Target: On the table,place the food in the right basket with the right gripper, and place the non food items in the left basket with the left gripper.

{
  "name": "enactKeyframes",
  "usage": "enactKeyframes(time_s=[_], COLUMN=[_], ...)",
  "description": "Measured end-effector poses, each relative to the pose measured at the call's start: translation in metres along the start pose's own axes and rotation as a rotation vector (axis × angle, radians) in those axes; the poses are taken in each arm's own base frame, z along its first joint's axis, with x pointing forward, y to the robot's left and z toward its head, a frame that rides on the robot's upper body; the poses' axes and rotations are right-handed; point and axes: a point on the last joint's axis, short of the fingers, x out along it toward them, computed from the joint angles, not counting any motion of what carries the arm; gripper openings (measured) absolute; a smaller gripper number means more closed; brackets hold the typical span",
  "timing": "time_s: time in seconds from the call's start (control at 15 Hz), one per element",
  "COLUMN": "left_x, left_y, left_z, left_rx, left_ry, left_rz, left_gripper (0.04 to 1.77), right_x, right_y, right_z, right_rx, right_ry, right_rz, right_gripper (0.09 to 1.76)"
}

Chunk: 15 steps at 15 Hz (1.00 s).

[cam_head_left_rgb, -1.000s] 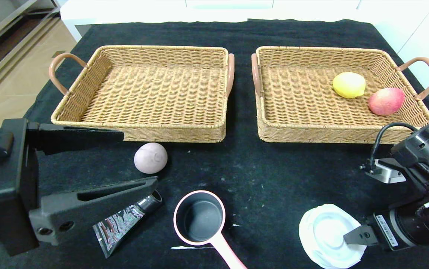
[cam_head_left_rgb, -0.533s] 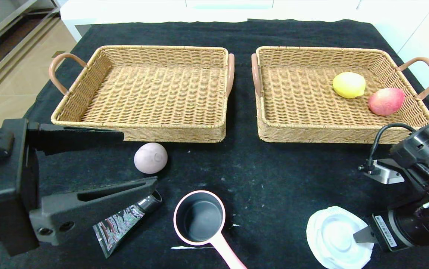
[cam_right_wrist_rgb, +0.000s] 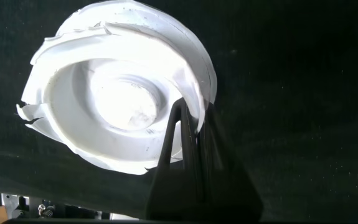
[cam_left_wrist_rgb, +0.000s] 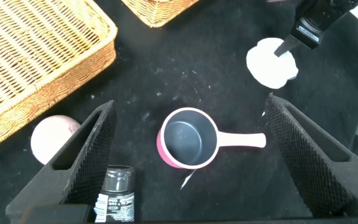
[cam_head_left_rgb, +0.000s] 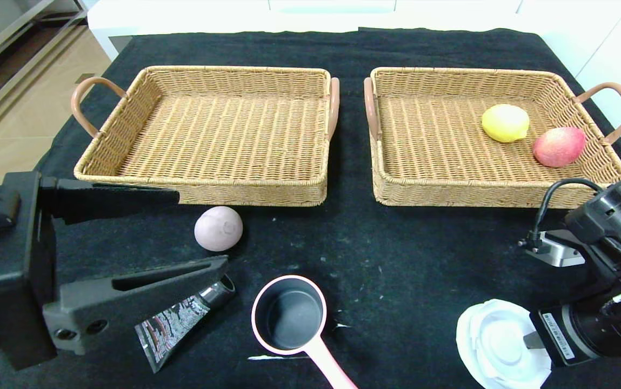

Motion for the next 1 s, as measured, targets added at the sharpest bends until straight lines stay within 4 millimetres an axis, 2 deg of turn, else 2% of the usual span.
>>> enactKeyframes(time_s=[0.53,1.0], left_x=[0.0,0.0], left_y=[0.0,0.0], left_z=[0.0,0.0], left_rx=[0.0,0.0], left_ry=[0.0,0.0], left_rz=[0.0,-0.001], left_gripper=[1.72,1.72], right_x=[-0.002,-0.016], right_y=[0.0,0.005], right_z=[-0.001,0.005], right_rx=[-0.001,-0.002], right_ry=[-0.004,-0.116], right_rz=[0.005,0.075], right_gripper=[0.12,0.12])
